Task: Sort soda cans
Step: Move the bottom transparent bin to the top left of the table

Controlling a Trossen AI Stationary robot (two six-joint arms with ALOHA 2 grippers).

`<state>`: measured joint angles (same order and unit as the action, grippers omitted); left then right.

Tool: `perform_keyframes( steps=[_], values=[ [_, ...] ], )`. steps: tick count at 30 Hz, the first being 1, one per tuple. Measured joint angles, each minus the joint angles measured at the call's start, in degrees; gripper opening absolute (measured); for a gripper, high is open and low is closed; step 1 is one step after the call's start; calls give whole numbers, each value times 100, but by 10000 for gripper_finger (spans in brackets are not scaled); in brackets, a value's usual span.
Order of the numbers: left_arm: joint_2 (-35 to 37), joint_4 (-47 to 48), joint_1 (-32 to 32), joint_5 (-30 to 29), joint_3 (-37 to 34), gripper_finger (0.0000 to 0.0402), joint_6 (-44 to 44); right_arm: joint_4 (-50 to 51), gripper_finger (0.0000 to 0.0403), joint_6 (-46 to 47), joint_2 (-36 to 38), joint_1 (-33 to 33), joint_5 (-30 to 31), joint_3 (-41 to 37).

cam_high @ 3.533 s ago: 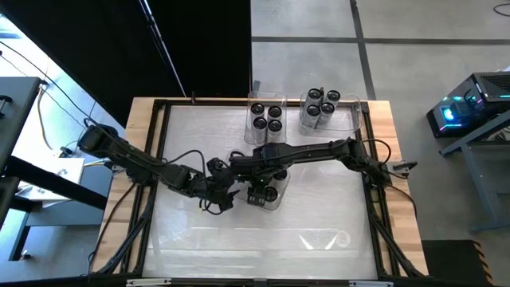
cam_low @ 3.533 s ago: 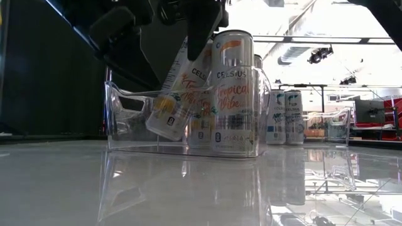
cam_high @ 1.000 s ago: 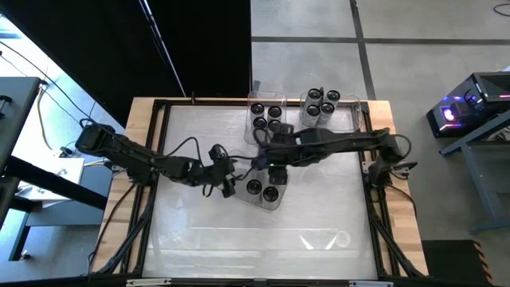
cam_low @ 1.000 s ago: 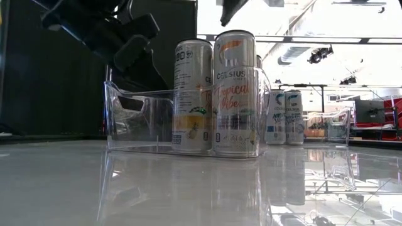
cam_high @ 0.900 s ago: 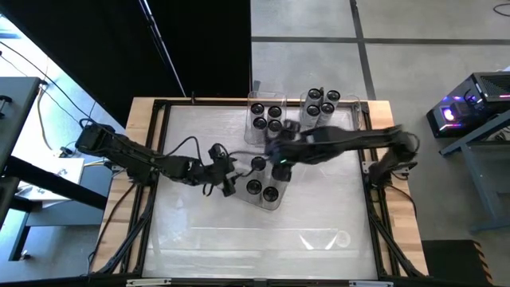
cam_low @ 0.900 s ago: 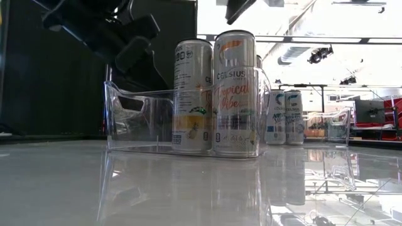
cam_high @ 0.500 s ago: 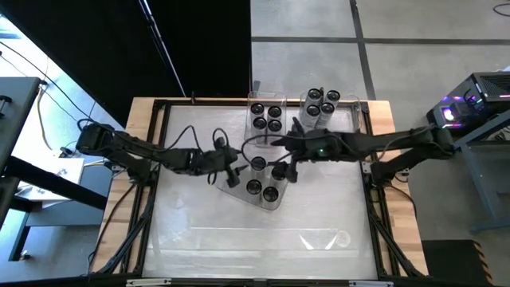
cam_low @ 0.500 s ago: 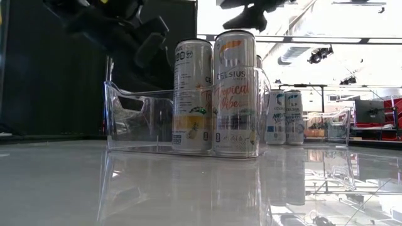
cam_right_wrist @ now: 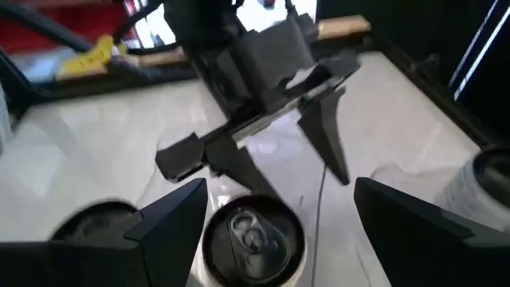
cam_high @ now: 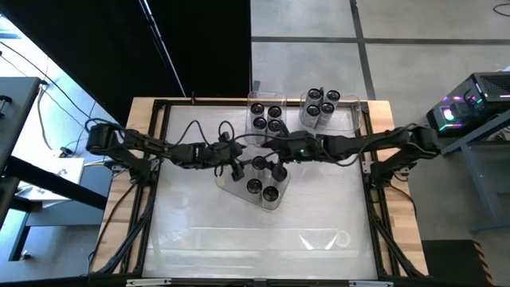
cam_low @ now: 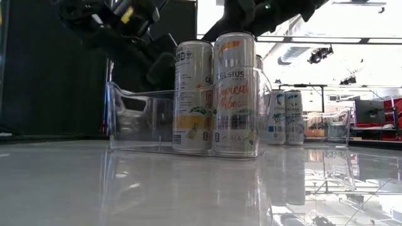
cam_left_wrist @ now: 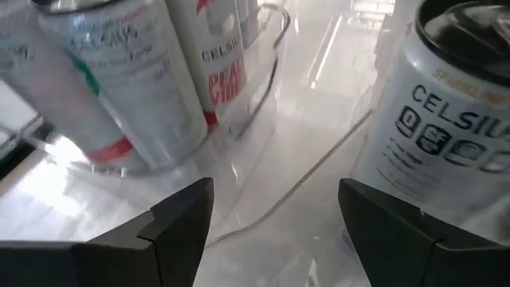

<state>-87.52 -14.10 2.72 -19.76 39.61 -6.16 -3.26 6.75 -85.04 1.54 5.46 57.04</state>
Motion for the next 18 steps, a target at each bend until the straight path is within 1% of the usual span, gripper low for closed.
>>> perform_keyframes(
  steps=[3, 6, 11, 13, 18],
  values=[
    [-269, -506, 33, 29, 7, 263, 200, 361, 312, 22, -5, -5, 239, 123],
    [-506, -951, 39, 145, 7, 263, 239, 543, 312, 184, 161, -60, 488, 148],
    [-777, -1313, 15, 373, 6, 263, 414, 916, 312, 347, 543, -291, 559, 150],
    [-787, -1396, 15, 608, -3, 263, 317, 1125, 312, 397, 722, -427, 684, 150],
    [-746, -1457, 11, 583, -21, 263, 301, 1917, 312, 742, 1169, -836, 1464, 150]
  ],
)
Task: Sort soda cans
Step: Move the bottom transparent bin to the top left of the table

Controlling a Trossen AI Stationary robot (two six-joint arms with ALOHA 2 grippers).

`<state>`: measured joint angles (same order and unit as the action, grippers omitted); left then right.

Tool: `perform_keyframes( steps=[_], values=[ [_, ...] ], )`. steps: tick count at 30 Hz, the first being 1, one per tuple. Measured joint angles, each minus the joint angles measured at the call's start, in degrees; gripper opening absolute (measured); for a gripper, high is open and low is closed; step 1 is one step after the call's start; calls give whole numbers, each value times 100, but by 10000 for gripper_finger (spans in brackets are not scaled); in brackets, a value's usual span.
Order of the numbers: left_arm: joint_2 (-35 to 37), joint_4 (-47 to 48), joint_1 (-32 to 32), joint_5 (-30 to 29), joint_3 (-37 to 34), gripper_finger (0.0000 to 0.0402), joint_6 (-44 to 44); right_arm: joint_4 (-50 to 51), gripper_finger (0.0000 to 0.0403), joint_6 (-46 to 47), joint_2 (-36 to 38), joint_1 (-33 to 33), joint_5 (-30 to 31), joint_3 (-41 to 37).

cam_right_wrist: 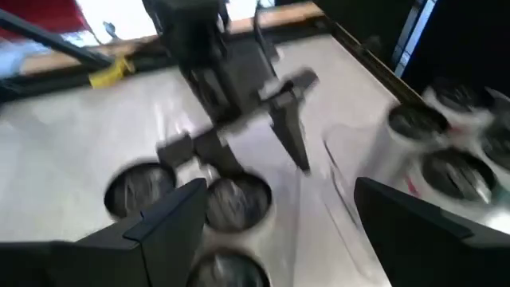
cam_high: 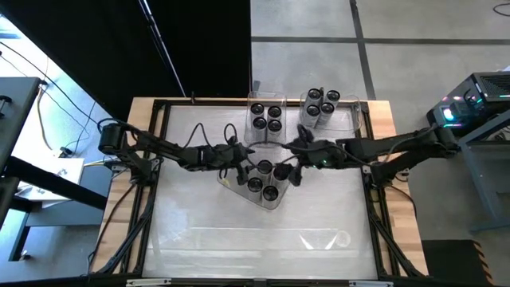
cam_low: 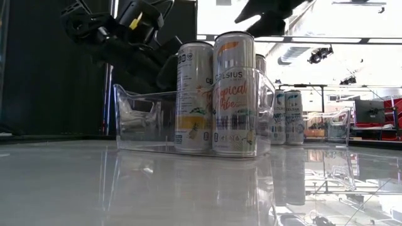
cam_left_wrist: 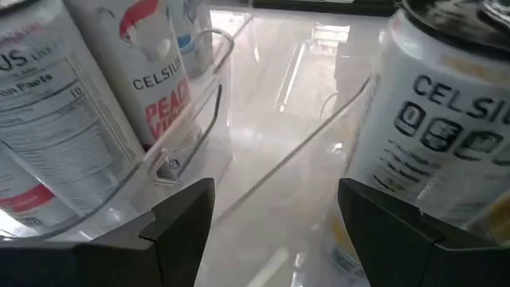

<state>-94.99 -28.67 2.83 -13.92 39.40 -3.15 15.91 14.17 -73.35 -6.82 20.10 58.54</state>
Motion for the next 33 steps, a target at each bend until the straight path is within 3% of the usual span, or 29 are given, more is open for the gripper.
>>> perform_keyframes(
  steps=[2, 8, 14, 18, 25, 29, 33],
  values=[
    [7, 12, -4, -108, 4, 263, 20, 336, 312, 158, 135, -174, 221, -56],
    [229, 192, -131, -881, 2, 263, 263, 252, 312, 638, 517, -704, 102, -920],
    [1219, 1119, -536, -1620, 7, 263, 319, -121, 312, 1113, 1155, -1173, 278, -1847],
    [1906, 1979, -1224, -2358, 11, 262, -96, -326, 312, 1426, 1425, -1264, 439, -2594],
    [2254, 3523, -2814, -2609, 11, 248, -1792, -1393, 312, 1973, 1360, -943, 895, -3807],
    [2140, 4374, -3545, -2603, 11, 243, -3323, -1603, 307, 2305, 1364, -658, 1292, -3991],
    [1707, 4612, -4001, -3123, 7, 232, -4438, -1963, 292, 2301, 1362, -347, 1218, -4065]
  ],
)
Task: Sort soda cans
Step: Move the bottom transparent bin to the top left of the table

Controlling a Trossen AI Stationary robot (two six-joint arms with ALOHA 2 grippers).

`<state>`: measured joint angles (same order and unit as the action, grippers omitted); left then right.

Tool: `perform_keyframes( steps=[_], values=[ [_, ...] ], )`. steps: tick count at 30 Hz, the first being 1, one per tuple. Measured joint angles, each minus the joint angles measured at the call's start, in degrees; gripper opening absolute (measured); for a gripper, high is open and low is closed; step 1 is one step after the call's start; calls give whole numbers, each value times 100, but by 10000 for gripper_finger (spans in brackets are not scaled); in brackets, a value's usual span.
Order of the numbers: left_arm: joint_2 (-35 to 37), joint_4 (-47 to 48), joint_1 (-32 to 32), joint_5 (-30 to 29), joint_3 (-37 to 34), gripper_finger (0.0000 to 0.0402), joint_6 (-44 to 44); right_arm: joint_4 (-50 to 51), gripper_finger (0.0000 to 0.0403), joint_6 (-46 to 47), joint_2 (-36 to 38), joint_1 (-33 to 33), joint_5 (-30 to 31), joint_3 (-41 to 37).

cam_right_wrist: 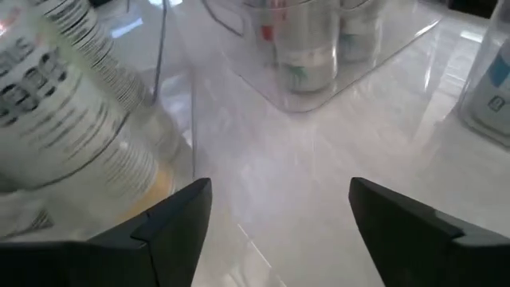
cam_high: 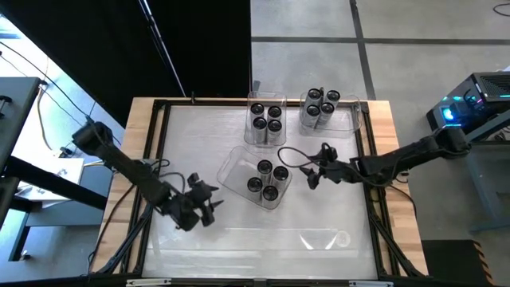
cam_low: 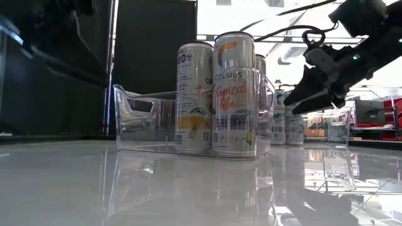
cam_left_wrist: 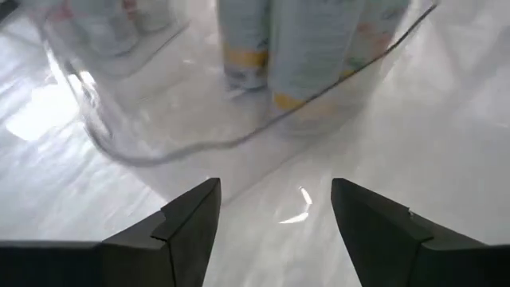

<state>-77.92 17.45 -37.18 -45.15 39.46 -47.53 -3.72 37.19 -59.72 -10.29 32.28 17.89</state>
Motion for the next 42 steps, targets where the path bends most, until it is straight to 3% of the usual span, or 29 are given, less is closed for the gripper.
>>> perform_keyframes(
  steps=[5, 10, 18, 26, 31, 37, 42],
  values=[
    [-715, 18, 87, -603, 0, 203, -628, -353, 249, -143, -276, 190, -98, -7],
    [-1112, 74, 489, -693, 2, 171, -908, -1007, 184, -23, -853, 294, -402, -7],
    [-1018, 512, 1050, -832, 4, 132, -1373, -2246, 113, -116, -1712, 236, -1108, -4],
    [-760, 1210, 1269, -1049, 0, 103, -1383, -2805, 103, -172, -2496, 47, -1124, 273],
    [-709, 1623, 1246, -1070, -4, 89, -1517, -2606, 103, -408, -3141, 42, -1161, 968],
    [-688, 2886, 1269, -1129, -4, 76, -2404, -2288, 103, -501, -3851, 27, -1383, 1895],
    [-655, 2865, 1506, -1242, -343, 58, -2438, -2034, 103, -632, -4353, 23, -1504, 2558]
  ],
)
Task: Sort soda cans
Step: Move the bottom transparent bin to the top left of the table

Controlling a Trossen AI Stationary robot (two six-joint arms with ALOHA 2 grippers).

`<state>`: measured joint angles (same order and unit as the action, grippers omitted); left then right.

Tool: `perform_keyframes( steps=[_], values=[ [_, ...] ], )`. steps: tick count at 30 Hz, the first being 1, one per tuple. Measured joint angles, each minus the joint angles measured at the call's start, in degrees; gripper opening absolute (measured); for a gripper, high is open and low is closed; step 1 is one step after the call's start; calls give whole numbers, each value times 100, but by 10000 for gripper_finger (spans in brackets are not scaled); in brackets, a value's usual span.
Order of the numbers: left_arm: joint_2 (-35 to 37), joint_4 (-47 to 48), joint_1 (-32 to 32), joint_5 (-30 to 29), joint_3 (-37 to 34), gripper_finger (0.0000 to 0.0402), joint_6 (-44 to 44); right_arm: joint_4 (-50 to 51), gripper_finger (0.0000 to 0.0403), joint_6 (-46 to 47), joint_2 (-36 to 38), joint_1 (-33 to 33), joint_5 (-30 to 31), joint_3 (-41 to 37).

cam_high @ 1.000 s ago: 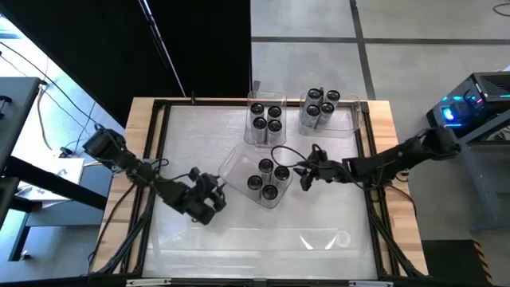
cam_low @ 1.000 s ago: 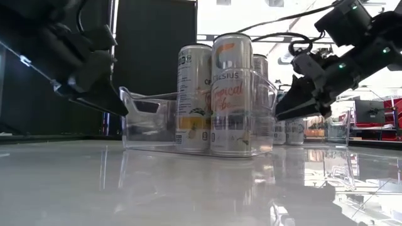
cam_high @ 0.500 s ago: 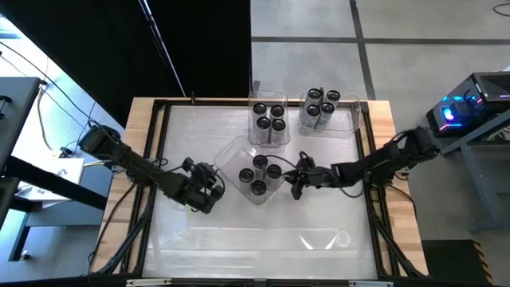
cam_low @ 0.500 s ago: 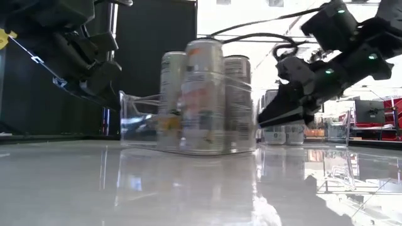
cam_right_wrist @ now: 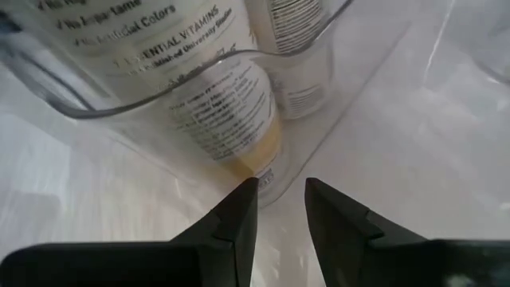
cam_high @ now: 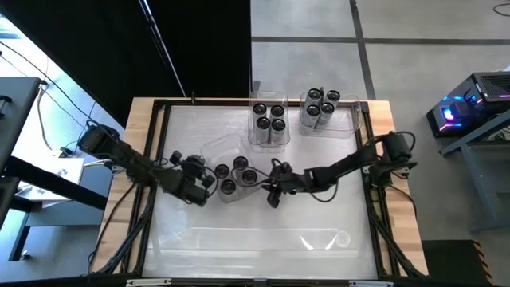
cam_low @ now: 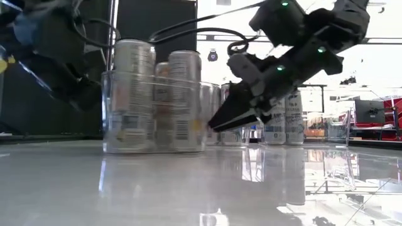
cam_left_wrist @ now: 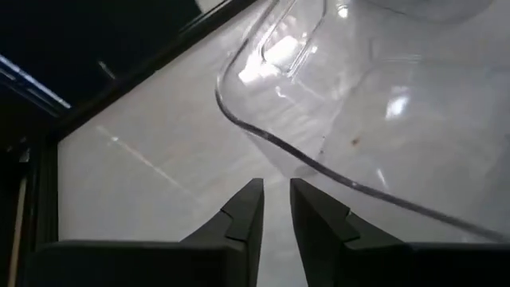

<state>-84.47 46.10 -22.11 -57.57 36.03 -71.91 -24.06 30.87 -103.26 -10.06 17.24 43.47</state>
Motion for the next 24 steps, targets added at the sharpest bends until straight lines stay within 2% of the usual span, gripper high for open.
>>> perform_keyframes(
  steps=[6, 11, 15, 19, 24],
  values=[
    [18, -401, 404, -242, -411, 27, 49, 532, 103, -135, -357, 38, -10, 645],
    [14, -543, 846, -556, -516, 3, 99, 790, 103, -126, -370, 154, 6, 837],
    [13, -579, 1256, -640, -516, 2, 520, 769, 103, -54, -377, 299, 133, 878],
    [2, -564, 1595, -555, -523, 1, 1007, 735, 103, 18, -379, 415, 529, 887],
    [240, 58, 1553, -556, -509, 1, 655, 820, 103, 9, -308, 417, 726, 908]
  ],
)
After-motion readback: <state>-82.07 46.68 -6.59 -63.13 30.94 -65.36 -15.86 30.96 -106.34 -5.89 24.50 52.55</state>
